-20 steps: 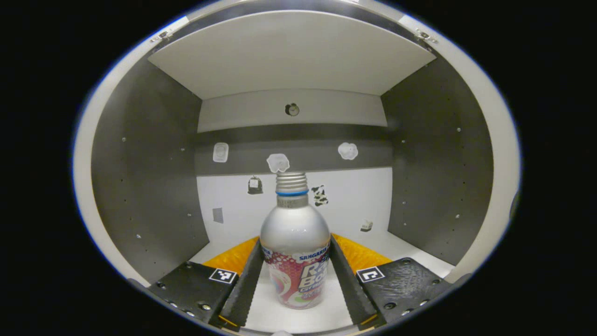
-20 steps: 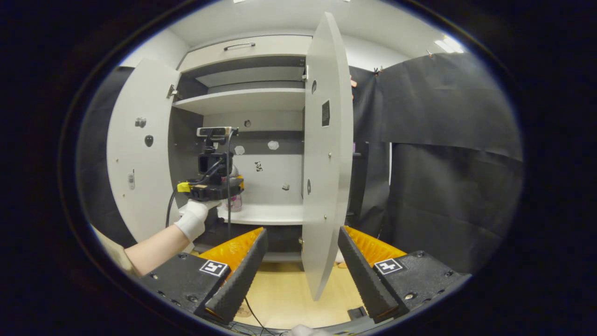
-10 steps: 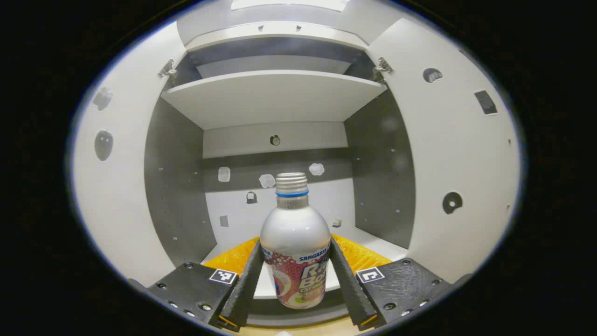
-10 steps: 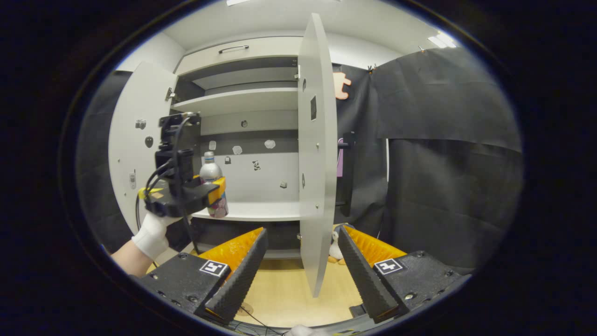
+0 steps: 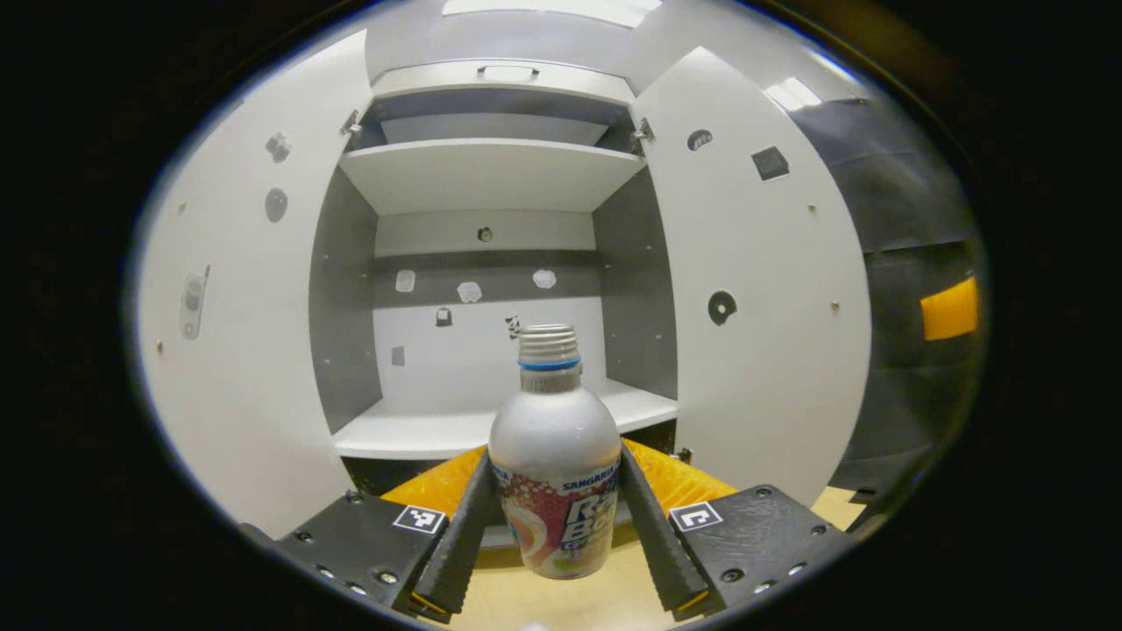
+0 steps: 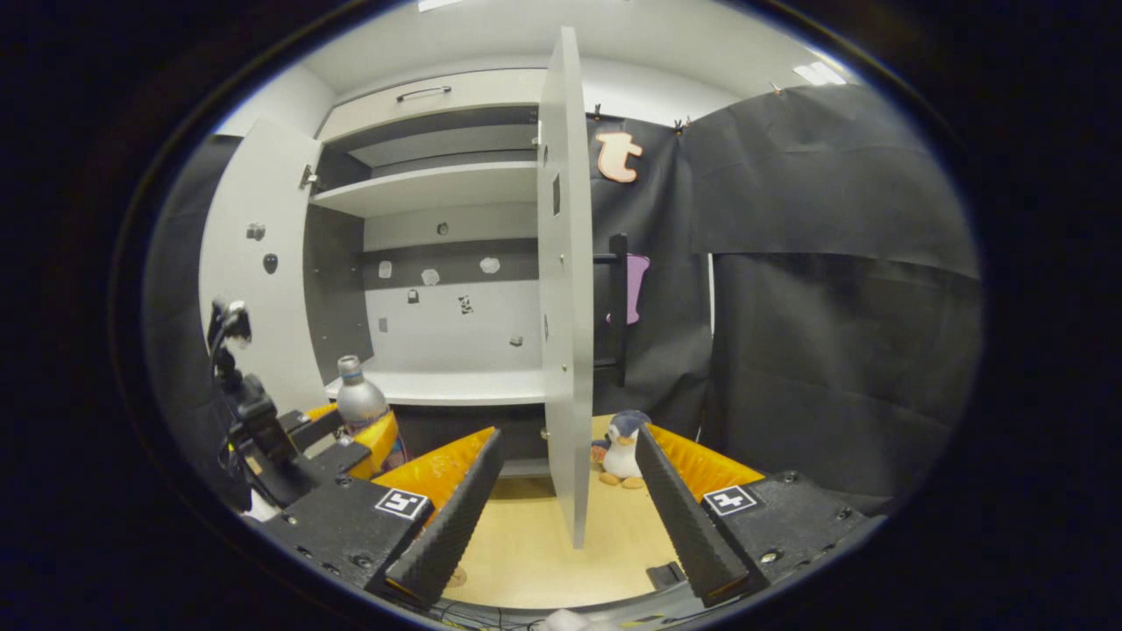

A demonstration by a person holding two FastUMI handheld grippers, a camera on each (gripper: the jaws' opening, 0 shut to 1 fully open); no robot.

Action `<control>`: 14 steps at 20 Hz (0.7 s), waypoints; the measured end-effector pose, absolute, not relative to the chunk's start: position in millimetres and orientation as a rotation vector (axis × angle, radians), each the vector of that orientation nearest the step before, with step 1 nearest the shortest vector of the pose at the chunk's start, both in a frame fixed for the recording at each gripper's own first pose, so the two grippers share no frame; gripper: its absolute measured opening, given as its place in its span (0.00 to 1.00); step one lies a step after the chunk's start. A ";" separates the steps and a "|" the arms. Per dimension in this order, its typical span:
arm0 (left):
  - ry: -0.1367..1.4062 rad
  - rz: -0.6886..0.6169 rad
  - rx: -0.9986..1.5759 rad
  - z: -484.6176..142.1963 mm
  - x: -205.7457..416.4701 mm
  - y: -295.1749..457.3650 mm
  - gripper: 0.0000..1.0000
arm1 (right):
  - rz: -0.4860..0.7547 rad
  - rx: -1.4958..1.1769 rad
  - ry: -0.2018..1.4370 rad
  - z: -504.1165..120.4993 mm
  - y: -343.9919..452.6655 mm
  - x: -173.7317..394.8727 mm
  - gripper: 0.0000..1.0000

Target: Grasp the bottle in the cabinet with the left hand and place it on the coaster, then close the right door with the right hand and the left door with the left hand.

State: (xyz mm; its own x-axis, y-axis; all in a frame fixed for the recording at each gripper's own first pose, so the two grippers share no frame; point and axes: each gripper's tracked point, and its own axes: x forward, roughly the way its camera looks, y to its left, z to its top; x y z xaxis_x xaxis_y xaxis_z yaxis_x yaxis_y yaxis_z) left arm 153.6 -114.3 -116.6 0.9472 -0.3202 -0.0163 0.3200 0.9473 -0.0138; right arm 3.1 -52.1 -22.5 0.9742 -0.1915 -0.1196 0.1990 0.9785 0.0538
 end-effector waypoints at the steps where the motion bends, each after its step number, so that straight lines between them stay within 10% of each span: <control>1: 0.026 -0.331 -0.011 -127.3 146.8 -114.3 0.82 | -0.199 0.063 0.115 -23.6 -51.7 2.0 0.99; 14: 0.089 -0.390 -0.070 -264.9 80.1 -117.4 0.82 | -0.174 0.007 0.159 -27.9 -43.6 0.5 0.96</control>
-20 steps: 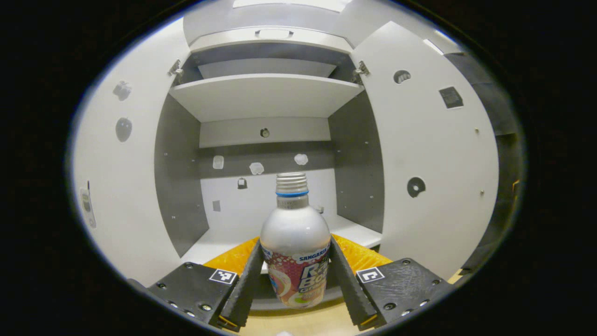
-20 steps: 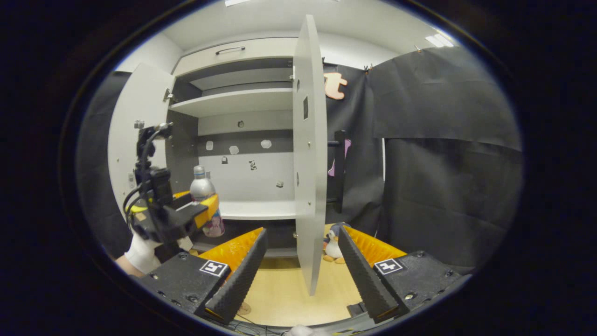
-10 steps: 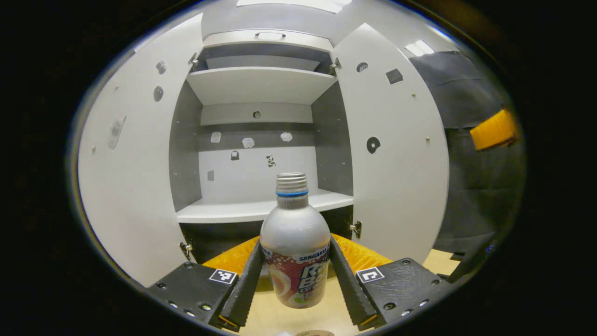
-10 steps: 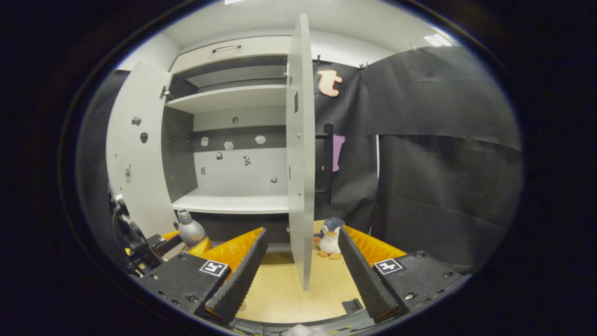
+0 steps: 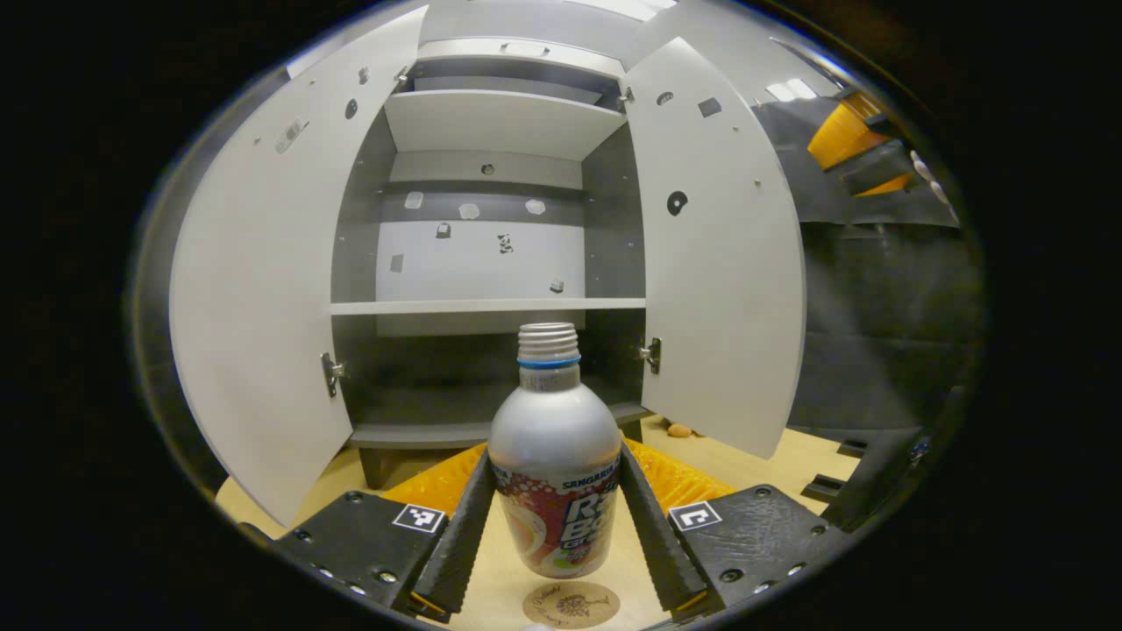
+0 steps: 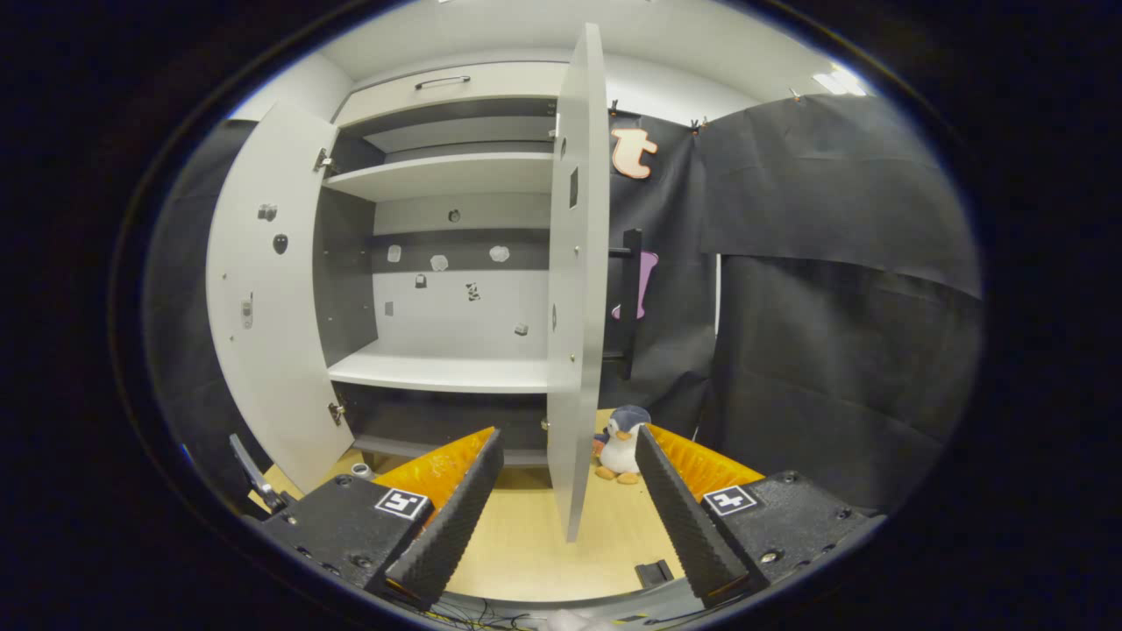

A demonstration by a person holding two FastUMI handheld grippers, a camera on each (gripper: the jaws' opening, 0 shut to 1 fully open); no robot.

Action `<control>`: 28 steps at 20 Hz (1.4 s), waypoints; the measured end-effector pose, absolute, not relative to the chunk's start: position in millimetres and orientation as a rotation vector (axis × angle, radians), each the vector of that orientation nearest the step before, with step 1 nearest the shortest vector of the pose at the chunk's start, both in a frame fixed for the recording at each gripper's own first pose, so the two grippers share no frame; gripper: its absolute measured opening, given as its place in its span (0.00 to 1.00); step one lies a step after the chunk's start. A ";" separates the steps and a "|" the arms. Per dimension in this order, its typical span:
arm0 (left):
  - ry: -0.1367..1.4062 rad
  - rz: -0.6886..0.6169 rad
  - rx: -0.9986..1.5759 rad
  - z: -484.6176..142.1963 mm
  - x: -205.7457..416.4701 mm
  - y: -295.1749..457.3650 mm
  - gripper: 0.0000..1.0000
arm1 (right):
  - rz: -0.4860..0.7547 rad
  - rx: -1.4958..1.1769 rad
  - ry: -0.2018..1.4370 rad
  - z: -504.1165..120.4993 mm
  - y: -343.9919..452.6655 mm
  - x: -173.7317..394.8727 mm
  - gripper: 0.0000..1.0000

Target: Grasp the bottle in the cabinet with the left hand and place it on the coaster, then close the right door with the right hand and the left door with the left hand.

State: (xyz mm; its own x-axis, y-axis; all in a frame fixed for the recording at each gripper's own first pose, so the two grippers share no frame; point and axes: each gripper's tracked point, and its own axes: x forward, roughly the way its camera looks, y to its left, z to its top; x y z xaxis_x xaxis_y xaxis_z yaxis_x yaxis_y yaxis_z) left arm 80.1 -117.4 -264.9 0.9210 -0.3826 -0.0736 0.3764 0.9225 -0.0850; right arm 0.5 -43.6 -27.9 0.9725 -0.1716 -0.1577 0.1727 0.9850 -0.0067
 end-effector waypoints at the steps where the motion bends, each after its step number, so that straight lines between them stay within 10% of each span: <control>1: 0.081 -0.396 -0.071 -273.1 75.5 -118.8 0.78 | -0.171 0.003 0.165 -29.6 -43.9 0.8 0.96; 16: 0.091 -0.418 -0.074 -359.6 52.2 -118.9 0.74 | -0.138 -0.044 0.228 -40.6 -22.3 -2.6 0.99; 28: 0.014 -0.395 -0.043 -283.8 62.4 -112.2 0.98 | -0.139 -0.031 0.229 -51.9 -26.9 -5.6 0.99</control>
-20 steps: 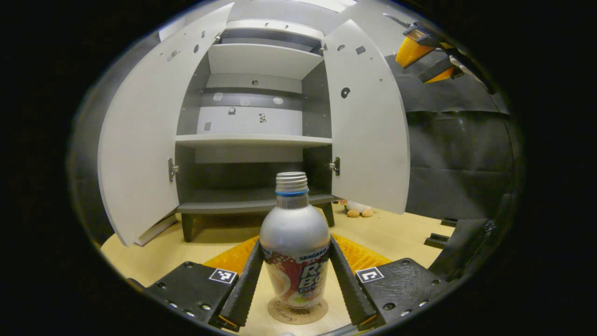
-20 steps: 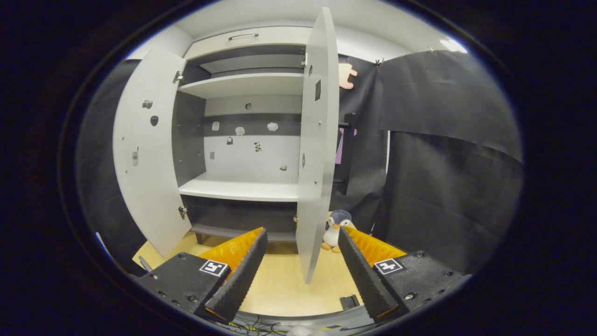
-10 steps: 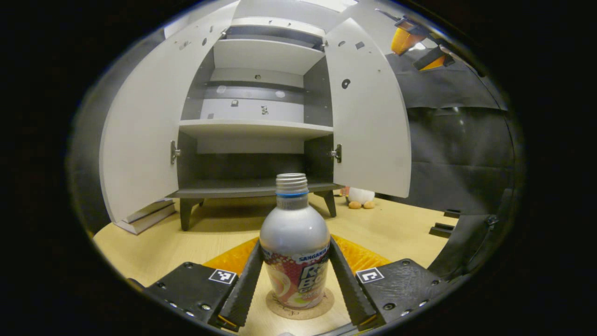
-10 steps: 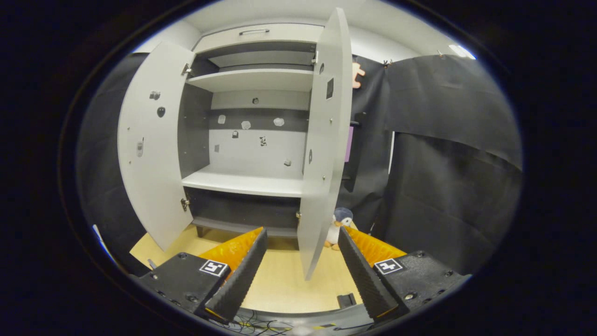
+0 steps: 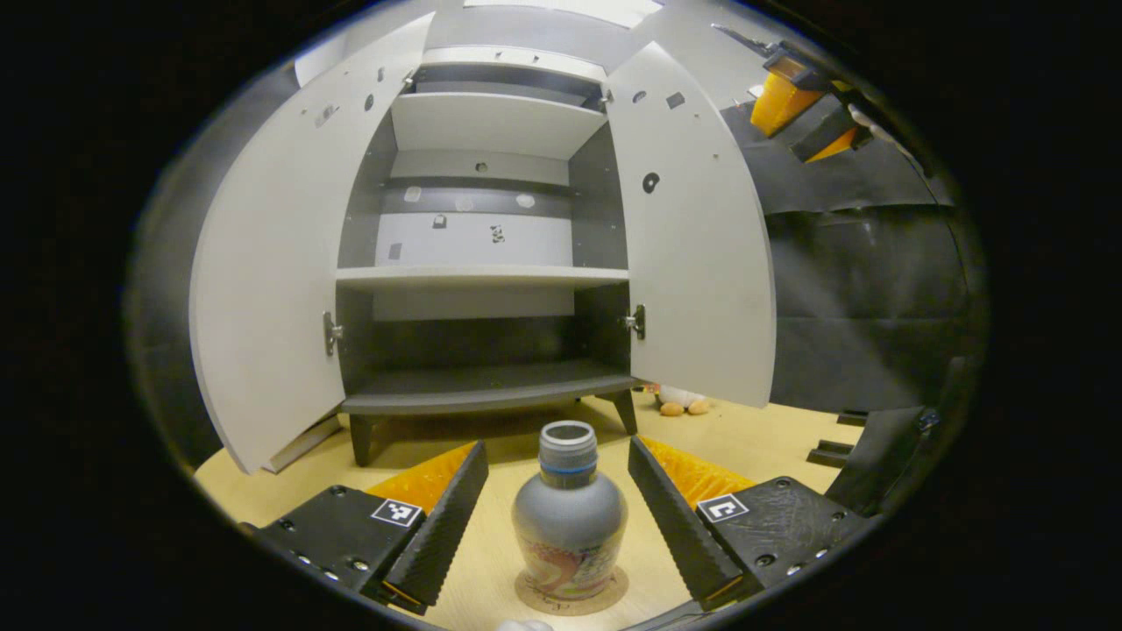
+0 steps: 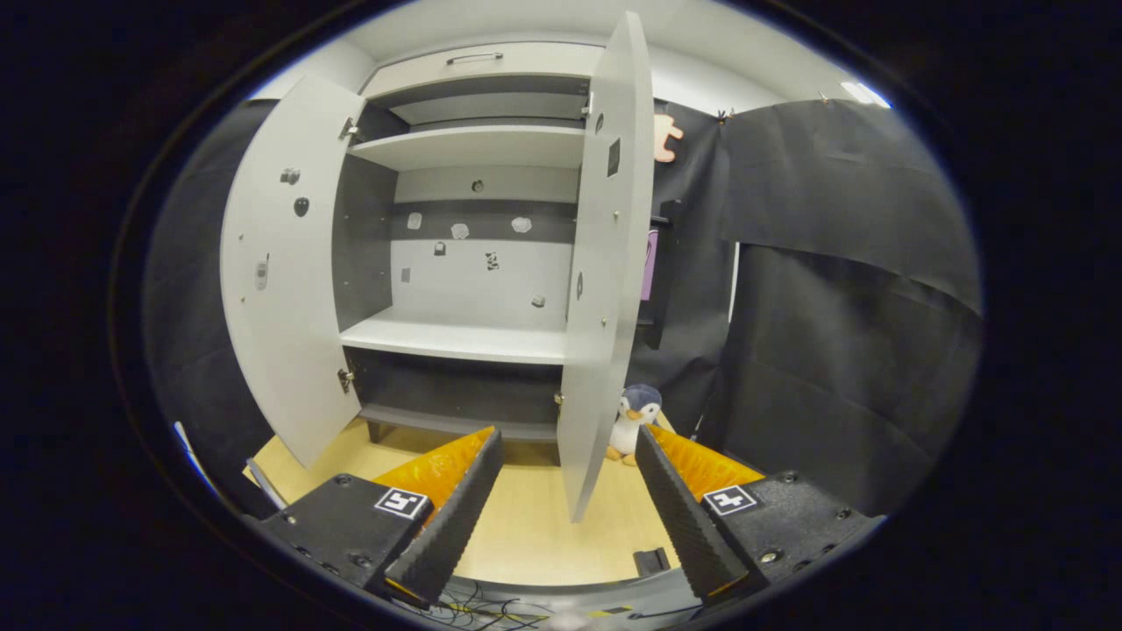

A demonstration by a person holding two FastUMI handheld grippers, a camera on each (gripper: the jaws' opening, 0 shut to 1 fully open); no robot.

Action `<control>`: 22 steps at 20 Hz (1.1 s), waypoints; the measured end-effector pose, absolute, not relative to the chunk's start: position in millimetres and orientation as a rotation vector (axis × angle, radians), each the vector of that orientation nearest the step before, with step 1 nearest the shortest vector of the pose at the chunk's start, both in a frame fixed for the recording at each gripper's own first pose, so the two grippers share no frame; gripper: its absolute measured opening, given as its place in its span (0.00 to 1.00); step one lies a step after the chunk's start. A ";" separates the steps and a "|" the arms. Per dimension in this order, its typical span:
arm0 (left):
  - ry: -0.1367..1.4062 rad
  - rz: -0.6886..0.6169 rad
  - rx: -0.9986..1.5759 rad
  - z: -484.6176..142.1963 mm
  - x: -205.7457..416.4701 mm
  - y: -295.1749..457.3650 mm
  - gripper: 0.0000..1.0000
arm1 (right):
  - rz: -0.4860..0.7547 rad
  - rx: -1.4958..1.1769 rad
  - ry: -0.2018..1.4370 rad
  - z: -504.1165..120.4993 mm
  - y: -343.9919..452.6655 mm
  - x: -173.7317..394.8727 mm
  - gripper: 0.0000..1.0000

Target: Grasp the bottle in the cabinet with the left hand and place it on the coaster, then close the right door with the right hand and the left door with the left hand.

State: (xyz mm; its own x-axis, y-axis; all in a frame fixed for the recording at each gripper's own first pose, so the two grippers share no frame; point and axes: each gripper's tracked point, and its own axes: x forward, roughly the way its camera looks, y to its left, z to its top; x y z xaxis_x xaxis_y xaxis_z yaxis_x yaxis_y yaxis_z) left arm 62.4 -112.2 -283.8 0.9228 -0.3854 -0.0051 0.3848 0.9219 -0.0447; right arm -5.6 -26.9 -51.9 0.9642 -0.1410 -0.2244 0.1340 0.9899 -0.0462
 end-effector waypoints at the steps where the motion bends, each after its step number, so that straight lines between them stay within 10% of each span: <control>1: -0.012 -0.392 -0.045 -265.1 64.7 -110.9 0.99 | -0.138 -0.028 0.225 -52.0 -26.8 -5.6 0.99; 15: -0.136 -0.213 0.004 -34.8 82.2 -16.3 0.98 | -0.112 0.106 0.095 -40.1 -26.8 5.0 0.96; 22: -0.056 -0.068 0.031 -19.0 48.4 24.6 0.98 | -0.158 0.114 0.014 -13.3 -89.9 19.3 0.96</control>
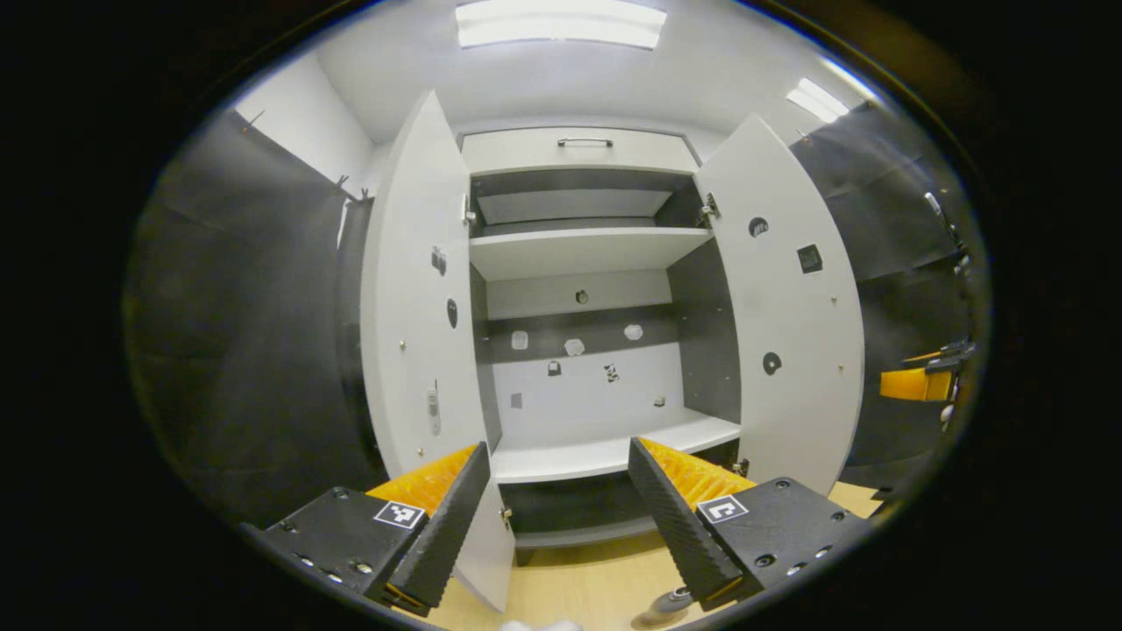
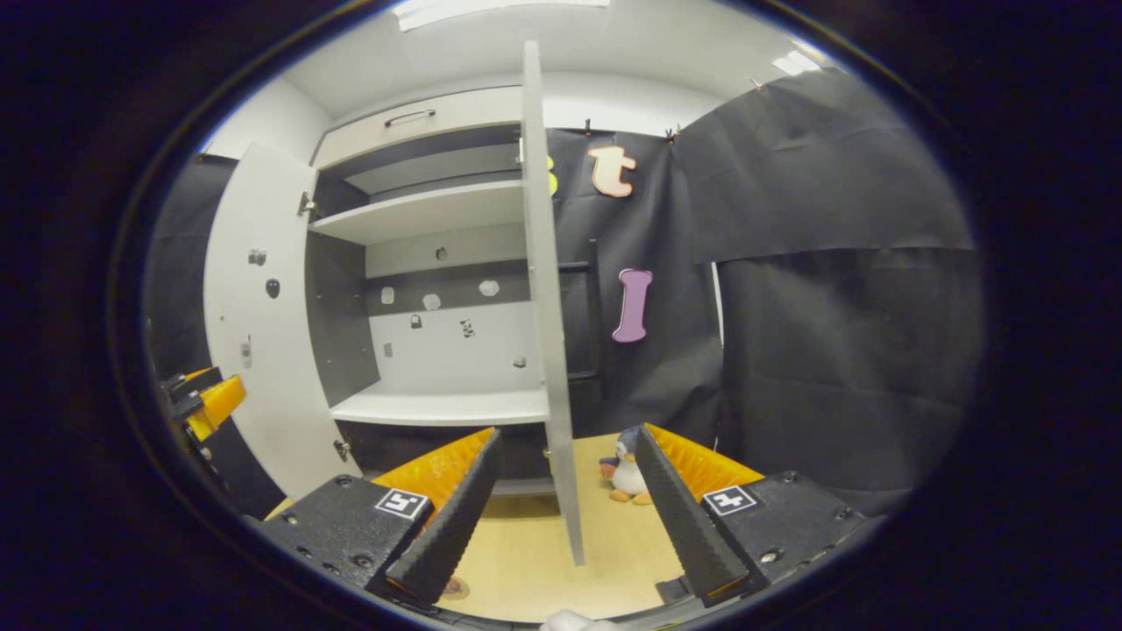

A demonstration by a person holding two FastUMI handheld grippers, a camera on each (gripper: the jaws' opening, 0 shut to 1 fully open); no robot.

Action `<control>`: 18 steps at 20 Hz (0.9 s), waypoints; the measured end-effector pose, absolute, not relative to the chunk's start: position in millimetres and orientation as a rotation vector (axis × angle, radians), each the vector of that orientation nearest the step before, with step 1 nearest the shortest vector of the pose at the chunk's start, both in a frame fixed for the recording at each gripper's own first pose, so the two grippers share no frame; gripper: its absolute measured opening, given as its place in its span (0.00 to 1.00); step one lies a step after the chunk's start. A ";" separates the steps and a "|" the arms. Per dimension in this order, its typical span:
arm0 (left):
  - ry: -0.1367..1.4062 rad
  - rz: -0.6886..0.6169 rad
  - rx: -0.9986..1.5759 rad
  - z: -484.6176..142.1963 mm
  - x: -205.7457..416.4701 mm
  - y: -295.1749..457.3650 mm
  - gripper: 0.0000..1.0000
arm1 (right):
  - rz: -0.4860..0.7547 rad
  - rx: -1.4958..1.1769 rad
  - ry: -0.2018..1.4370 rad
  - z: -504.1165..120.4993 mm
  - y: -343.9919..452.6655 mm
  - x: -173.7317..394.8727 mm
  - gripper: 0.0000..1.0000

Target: Grasp the bottle in the cabinet with the left hand and place it on the coaster, then close the right door with the right hand and the left door with the left hand.

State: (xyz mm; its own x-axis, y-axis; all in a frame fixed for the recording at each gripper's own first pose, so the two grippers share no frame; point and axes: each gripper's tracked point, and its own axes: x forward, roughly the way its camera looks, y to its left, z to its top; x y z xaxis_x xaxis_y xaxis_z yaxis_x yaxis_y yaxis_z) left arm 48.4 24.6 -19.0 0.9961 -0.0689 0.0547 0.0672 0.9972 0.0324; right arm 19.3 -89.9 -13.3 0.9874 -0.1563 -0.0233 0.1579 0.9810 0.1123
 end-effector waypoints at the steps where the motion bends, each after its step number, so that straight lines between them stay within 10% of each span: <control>1: -0.035 -0.051 0.033 -24.5 42.7 26.2 0.98 | -0.166 0.116 0.012 -11.1 -104.6 22.6 0.99; 18: 0.153 0.095 -0.011 -54.1 29.8 -58.7 0.97 | 0.169 0.114 0.054 41.4 -186.2 167.2 0.99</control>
